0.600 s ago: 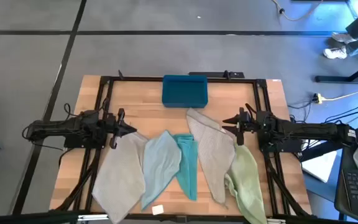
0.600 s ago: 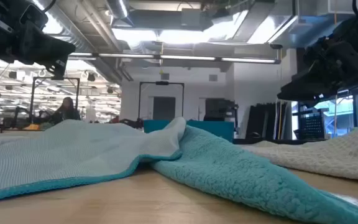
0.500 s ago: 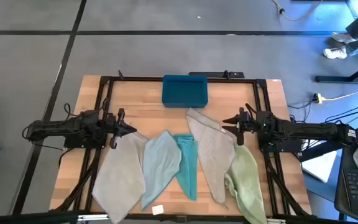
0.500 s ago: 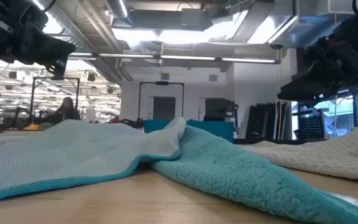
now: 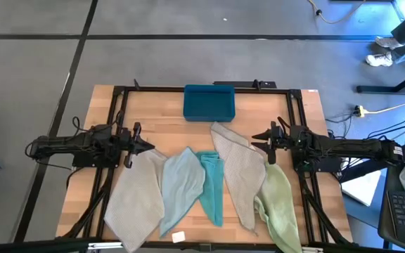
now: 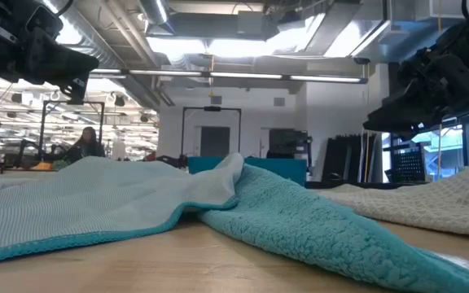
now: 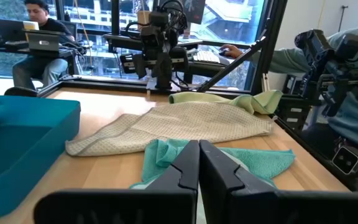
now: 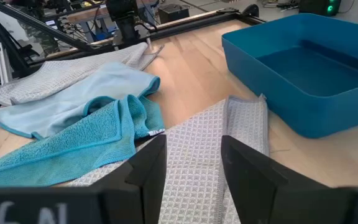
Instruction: Fold microfiber towels
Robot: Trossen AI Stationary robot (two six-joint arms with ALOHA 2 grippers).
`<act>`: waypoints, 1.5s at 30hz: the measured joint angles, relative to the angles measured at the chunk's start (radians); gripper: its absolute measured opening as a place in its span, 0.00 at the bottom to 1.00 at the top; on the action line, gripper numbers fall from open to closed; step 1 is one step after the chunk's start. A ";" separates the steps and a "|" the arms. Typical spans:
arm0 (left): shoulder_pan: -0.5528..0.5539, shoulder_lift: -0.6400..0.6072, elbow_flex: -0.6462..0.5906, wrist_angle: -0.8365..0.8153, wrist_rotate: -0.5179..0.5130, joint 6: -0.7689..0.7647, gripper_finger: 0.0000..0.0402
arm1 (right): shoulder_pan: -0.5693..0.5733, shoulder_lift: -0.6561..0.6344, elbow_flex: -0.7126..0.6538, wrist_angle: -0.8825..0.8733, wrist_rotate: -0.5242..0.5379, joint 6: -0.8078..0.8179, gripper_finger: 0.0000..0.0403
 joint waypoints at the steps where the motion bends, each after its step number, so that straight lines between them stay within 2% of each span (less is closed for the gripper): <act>1: 0.000 0.000 0.000 0.000 0.000 0.000 0.00 | 0.000 0.000 0.000 0.000 0.000 0.000 0.39; 36: 0.000 0.000 0.000 0.003 -0.001 0.005 0.00 | 0.000 0.000 0.000 0.000 0.000 -0.002 0.39; 41: 0.001 0.000 -0.002 0.121 -0.042 0.183 0.00 | 0.000 0.001 0.000 0.010 0.037 -0.176 0.39; 45: 0.001 0.000 -0.002 0.151 -0.043 0.243 0.00 | 0.000 0.000 0.000 0.009 0.037 -0.260 0.39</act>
